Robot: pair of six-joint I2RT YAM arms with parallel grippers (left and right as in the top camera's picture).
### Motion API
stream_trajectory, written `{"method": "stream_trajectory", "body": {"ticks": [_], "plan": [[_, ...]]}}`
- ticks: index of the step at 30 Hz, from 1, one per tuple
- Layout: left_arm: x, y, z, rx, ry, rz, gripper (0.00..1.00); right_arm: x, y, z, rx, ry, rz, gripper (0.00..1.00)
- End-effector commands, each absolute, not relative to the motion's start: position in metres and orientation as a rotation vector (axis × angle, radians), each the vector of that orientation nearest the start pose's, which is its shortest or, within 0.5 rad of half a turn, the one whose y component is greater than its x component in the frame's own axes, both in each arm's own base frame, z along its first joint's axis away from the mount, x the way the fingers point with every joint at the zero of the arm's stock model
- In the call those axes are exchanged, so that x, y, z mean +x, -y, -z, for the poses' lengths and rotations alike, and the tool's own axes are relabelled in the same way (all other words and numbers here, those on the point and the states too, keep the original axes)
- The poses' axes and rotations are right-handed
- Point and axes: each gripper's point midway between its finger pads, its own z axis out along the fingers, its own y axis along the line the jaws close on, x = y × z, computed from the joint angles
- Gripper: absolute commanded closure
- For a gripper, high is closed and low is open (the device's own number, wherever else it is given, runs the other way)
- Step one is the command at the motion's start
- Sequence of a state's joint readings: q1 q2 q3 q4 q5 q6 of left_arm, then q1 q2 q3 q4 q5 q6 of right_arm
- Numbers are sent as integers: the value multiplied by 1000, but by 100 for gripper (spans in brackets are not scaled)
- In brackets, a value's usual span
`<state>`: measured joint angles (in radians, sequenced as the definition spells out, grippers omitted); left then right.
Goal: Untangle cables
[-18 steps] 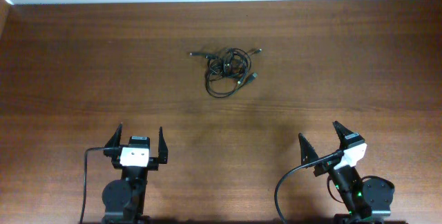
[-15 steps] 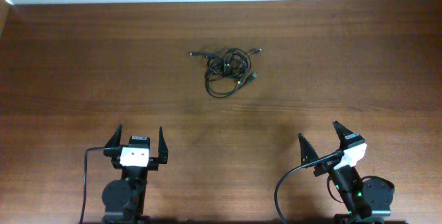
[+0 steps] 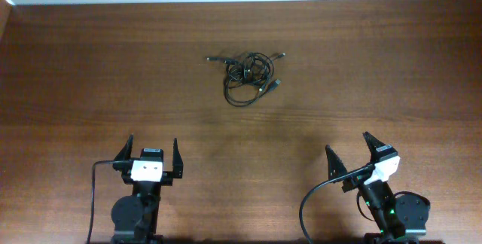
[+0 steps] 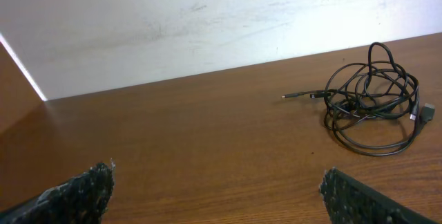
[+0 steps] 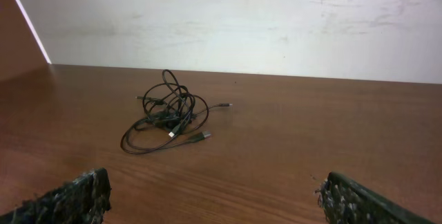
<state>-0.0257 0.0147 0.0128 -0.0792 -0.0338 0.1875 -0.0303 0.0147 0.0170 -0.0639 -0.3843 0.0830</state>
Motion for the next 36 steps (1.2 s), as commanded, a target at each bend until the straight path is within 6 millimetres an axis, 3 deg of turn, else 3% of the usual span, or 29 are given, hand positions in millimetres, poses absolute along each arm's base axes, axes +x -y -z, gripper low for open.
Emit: {"method": "stream_trajectory", "body": {"ticks": [1,36], "plan": [[246,1,-156,165,-1644,-154,1,234,-60,-163,-212,-1631,-377,1],[246,7,-157,168,-1639,-108,1,234,-60,-163,-213,-1630,-371,1]]}}
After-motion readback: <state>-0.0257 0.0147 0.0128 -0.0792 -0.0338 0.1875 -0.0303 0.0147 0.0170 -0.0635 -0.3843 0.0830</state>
